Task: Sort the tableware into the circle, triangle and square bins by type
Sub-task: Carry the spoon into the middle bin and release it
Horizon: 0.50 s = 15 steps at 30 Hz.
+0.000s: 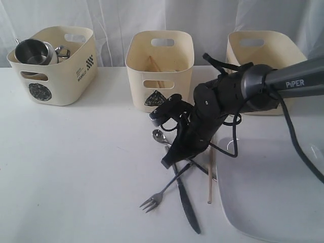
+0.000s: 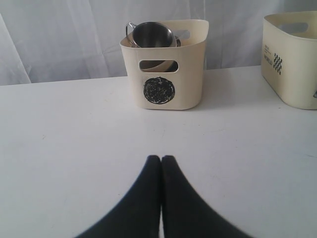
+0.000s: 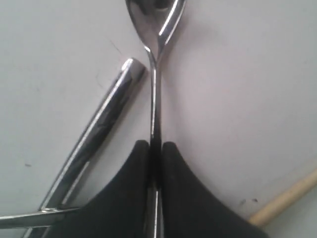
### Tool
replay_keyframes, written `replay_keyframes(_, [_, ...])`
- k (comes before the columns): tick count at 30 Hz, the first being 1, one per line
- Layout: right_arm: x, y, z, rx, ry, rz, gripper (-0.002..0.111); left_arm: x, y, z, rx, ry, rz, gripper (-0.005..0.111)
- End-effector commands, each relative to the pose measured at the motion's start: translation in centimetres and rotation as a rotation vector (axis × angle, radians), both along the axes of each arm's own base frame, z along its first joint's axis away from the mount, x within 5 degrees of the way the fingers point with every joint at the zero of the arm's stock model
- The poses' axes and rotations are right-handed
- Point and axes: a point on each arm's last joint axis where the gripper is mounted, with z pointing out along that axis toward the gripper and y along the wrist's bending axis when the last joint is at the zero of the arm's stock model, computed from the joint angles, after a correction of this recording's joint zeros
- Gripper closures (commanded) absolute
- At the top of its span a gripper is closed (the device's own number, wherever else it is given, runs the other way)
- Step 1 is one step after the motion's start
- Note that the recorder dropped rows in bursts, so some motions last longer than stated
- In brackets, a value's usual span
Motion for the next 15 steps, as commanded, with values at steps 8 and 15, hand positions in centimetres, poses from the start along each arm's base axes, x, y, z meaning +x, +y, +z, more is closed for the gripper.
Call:
replay_keyframes(8, [-0.6,0.0,11.3,0.472,-0.428,-0.286,0.108,0.0,0.0,-0.1,-0.004,-0.001,0.003,0.107])
replay_keyframes(15, [0.2,-0.4,14.0,0.672,-0.601,-0.434,0.108,0.0,0.0,-0.1,-0.004,-0.001,0.003,0.107])
